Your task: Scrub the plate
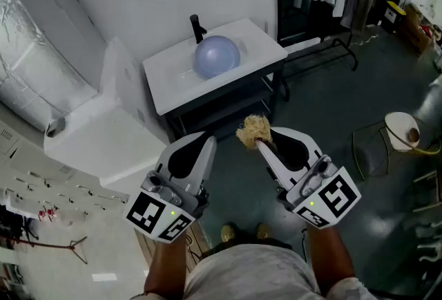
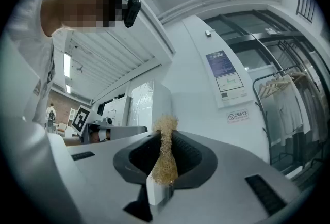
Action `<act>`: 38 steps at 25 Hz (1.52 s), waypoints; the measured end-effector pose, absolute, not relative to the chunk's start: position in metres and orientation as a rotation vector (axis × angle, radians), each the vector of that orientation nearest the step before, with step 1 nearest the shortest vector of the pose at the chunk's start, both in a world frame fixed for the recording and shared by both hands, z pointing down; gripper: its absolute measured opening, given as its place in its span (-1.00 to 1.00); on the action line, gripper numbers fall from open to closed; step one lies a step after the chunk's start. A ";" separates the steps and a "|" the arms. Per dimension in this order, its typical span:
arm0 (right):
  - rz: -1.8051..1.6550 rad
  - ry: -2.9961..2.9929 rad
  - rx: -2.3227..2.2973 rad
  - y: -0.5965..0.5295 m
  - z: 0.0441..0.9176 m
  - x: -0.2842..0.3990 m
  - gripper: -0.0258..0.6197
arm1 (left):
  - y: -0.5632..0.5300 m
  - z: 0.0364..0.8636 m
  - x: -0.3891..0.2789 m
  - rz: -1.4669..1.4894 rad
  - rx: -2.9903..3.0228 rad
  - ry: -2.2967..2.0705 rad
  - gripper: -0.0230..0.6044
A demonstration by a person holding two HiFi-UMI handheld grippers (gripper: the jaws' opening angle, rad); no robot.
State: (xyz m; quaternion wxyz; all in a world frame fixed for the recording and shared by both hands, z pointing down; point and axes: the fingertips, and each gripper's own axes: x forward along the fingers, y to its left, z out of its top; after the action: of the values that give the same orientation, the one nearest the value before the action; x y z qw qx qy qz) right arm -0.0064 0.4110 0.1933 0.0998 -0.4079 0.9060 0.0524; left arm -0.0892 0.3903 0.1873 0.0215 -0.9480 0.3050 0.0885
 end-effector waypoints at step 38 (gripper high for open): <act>0.135 2.661 -1.120 0.393 0.198 0.084 -0.73 | 0.369 0.199 -0.032 0.220 -2.857 1.126 -0.88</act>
State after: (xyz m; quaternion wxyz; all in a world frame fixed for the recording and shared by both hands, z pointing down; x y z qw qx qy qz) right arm 0.0841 0.3926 0.1981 0.1254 -0.3845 0.9134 0.0464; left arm -0.0316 0.3689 0.1994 0.0312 -0.9275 0.3656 0.0715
